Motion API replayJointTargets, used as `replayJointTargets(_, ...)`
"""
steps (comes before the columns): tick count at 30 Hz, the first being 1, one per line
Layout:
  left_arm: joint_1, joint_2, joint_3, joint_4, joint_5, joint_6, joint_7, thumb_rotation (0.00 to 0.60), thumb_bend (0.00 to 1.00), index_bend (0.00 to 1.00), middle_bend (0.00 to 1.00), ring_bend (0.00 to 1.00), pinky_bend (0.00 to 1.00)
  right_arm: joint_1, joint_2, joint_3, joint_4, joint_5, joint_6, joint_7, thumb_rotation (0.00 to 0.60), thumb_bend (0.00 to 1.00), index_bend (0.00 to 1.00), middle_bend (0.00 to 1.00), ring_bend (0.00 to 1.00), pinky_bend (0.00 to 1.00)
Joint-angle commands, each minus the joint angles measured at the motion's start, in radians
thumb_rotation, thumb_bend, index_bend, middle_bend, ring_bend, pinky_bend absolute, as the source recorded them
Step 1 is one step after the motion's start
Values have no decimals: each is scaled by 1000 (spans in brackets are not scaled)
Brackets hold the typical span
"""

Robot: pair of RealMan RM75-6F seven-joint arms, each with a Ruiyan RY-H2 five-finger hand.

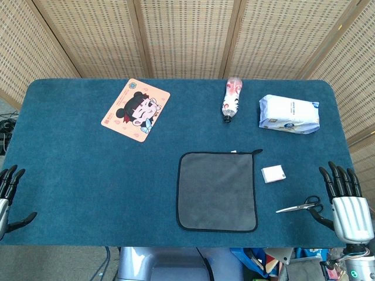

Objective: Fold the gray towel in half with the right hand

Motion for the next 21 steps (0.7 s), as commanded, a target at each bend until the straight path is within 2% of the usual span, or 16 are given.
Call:
replayJointTargets(1, 0, -1, 1, 2, -1, -3, -1, 600, 168, 0, 0, 0, 0, 1, 0, 0, 1, 3, -4, 0, 600, 17, 0, 0, 0, 0)
replayJointTargets(8, -1, 1, -1, -1, 0, -2, -4, 600, 169, 0, 0, 0, 0, 15, 0, -4, 0, 12, -40, 5, 600, 46, 4, 0, 0, 0)
replayJointTargets(13, -1, -1, -2, 0, -8, -8, -2, 600, 168, 0, 0, 0, 0, 77, 2, 11, -22, 13, -128, 83, 600, 141, 83, 0, 0, 0)
replayJointTargets(17, -11, -6, -15, 3, -26, -21, 4, 600, 168, 0, 0, 0, 0, 179, 1, 80, -37, 78, -253, 95, 600, 158, 138, 0, 0, 0)
replayJointTargets(21, -23, -15, -25, 9, -45, -41, 8, 600, 168, 0, 0, 0, 0, 315, -56, 166, -24, 204, -410, -10, 600, 195, 227, 0, 0, 0)
